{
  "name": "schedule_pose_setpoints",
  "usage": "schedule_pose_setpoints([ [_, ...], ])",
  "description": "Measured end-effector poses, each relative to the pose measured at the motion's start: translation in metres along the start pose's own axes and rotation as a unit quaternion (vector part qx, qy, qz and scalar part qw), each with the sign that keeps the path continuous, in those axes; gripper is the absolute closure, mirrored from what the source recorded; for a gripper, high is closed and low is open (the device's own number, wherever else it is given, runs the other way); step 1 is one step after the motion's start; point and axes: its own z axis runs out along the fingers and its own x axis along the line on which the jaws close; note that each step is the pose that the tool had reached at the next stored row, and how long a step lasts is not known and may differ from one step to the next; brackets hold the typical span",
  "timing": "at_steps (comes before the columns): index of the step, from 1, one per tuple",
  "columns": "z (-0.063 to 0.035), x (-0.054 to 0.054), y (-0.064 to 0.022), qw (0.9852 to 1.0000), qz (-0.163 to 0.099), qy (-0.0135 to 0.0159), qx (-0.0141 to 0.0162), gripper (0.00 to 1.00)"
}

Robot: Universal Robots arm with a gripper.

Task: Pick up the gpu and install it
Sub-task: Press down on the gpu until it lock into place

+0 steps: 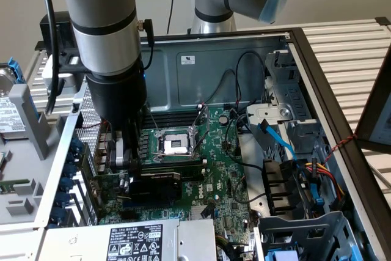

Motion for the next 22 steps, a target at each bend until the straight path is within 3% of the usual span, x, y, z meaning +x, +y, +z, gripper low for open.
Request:
schedule_pose_setpoints([
  [16, -0.0001, 0.0, 0.0004, 1.0, 0.0, -0.0002, 0.0014, 0.89],
  [22, -0.0201, 0.0, 0.0004, 1.0, 0.0, -0.0002, 0.0024, 0.89],
])
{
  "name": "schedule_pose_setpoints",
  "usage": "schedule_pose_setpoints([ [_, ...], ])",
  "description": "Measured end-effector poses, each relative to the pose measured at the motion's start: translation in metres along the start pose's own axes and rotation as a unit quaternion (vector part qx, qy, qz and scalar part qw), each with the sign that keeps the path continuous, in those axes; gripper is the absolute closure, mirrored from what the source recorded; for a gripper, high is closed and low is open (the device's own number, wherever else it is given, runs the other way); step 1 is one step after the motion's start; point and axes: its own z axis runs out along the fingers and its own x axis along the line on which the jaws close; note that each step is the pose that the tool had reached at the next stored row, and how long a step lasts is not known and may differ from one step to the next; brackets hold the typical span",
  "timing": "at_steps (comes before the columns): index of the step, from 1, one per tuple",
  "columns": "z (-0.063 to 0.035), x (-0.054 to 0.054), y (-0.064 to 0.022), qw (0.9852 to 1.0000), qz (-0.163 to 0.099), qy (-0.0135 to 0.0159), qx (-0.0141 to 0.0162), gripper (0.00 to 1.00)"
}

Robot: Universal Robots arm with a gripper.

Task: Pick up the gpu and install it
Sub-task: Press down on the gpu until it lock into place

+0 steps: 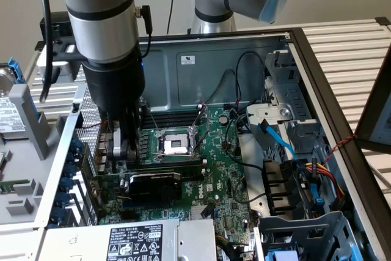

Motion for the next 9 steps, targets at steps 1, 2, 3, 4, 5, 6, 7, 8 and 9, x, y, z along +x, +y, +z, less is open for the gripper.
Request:
schedule_pose_setpoints([
  [1, -0.0027, 0.0, -0.0004, 1.0, 0.0, 0.0001, 0.0001, 0.89],
  [2, -0.0048, 0.0, -0.0011, 1.0, 0.0, 0.0, 0.0002, 0.89],
  [3, -0.0064, 0.0, -0.0023, 1.0, 0.0, 0.0, 0.0002, 0.89],
  [4, -0.0075, 0.0, -0.0041, 1.0, 0.0, 0.0, 0.0003, 0.89],
  [5, -0.0083, 0.0, -0.0061, 1.0, 0.0, 0.0, 0.0003, 0.89],
  [6, -0.009, -0.001, -0.0082, 1.0, 0.0, 0.0, 0.0003, 0.89],
  [7, -0.0097, -0.001, -0.0106, 1.0, 0.0, 0.0, 0.0002, 0.89],
  [8, -0.0104, -0.001, -0.0142, 1.0, 0.0, 0.0, 0.0002, 0.89],
  [9, -0.0111, -0.001, -0.0178, 1.0, 0.0, 0.0, 0.0002, 0.89],
])
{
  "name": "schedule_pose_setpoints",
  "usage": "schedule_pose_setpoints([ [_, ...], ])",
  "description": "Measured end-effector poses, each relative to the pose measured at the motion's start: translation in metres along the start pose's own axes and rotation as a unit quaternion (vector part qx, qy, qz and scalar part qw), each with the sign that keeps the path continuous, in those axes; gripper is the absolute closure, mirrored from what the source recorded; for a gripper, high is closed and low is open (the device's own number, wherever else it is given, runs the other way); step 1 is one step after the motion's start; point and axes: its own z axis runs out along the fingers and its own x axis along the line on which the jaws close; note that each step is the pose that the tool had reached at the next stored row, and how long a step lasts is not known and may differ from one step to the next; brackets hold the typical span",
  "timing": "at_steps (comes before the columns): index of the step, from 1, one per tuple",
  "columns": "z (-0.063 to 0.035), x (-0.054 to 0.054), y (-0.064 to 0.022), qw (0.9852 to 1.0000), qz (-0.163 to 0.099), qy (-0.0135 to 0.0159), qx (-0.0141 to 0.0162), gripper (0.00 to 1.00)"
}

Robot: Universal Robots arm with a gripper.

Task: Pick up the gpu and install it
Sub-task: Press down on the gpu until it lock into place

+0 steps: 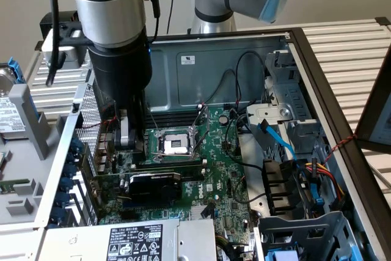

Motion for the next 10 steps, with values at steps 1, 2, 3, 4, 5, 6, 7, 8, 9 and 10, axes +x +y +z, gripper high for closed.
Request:
schedule_pose_setpoints([
  [1, -0.0005, 0.0, -0.0026, 1.0, 0.0, 0.0, -0.0001, 0.89],
  [2, -0.0006, 0.0002, -0.0039, 1.0, 0.0, 0.0, -0.0011, 0.89],
  [3, -0.0006, 0.0002, -0.0038, 1.0, 0.0, 0.0, -0.0013, 0.89],
  [4, -0.0006, 0.0002, -0.0038, 1.0, 0.0, 0.0, -0.0014, 0.89],
  [5, -0.0006, 0.0001, -0.0038, 1.0, 0.0, 0.0, -0.0014, 0.89],
  [6, -0.0006, 0.0001, -0.0038, 1.0, 0.0, 0.0, -0.0014, 0.89],
  [7, -0.0006, 0.0001, -0.0038, 1.0, 0.0, 0.0, -0.0014, 0.89],
  [8, -0.0006, 0.0001, -0.0038, 1.0, 0.0, 0.0, -0.0014, 0.89],
  [9, -0.0006, 0.0001, -0.0038, 1.0, 0.0, 0.0, -0.0014, 0.89],
  [10, -0.0006, 0.0001, -0.0039, 1.0, 0.0, 0.0, -0.0014, 0.89],
])
